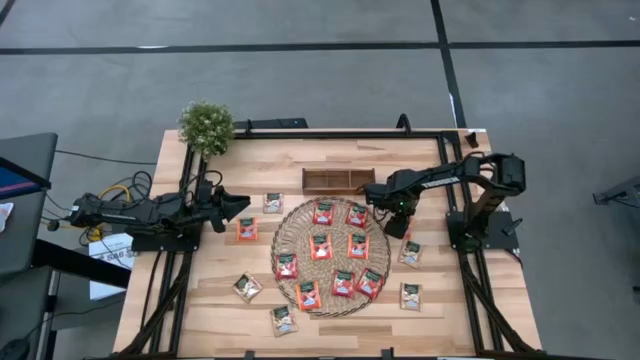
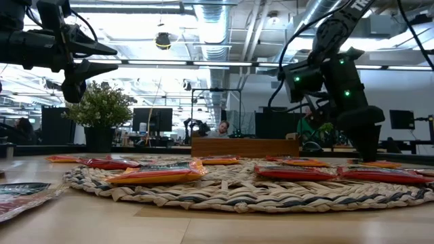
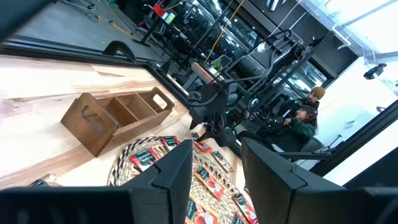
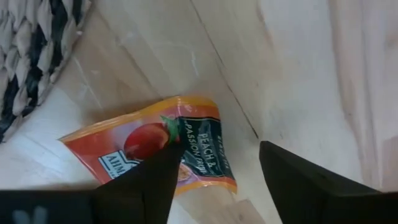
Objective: Pick & Place Tea
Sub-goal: Put the orange tea bag into the right section of the wooden organizer
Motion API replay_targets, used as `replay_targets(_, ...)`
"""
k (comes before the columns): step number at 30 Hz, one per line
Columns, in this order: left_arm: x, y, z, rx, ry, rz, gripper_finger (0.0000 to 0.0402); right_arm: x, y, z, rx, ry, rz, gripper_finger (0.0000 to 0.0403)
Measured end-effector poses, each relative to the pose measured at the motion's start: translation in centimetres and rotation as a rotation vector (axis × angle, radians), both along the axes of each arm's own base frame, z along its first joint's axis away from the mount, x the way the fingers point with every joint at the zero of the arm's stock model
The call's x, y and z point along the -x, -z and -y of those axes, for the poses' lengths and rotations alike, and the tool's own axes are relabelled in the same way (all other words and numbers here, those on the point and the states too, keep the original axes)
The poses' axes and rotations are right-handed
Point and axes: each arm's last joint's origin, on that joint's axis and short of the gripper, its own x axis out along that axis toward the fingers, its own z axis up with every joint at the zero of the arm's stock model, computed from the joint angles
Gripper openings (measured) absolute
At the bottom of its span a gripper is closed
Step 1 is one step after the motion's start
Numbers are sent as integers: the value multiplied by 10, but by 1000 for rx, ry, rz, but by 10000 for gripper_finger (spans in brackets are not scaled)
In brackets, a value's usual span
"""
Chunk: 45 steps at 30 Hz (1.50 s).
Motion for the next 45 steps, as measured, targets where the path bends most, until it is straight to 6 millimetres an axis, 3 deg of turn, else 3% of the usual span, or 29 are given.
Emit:
replay_targets(17,0,1,0,-3,0,-7,131,3,-14,1,47,12,89,8)
replay_targets(26,0,1,0,-3,0,-7,131,13,-21,-3,85,57,-15,3)
replay_targets(31,0,1,0,-5,0,-7,131,14,-44,-11,180,20,-17,1)
replay_targets(39,0,1,0,-14,-4,-10,131,-5,-99,-29,420,-65,199,1)
replay_targets(45,0,1,0,-15,-9,-11,131,-32,-124,-34,633,-199,400,1)
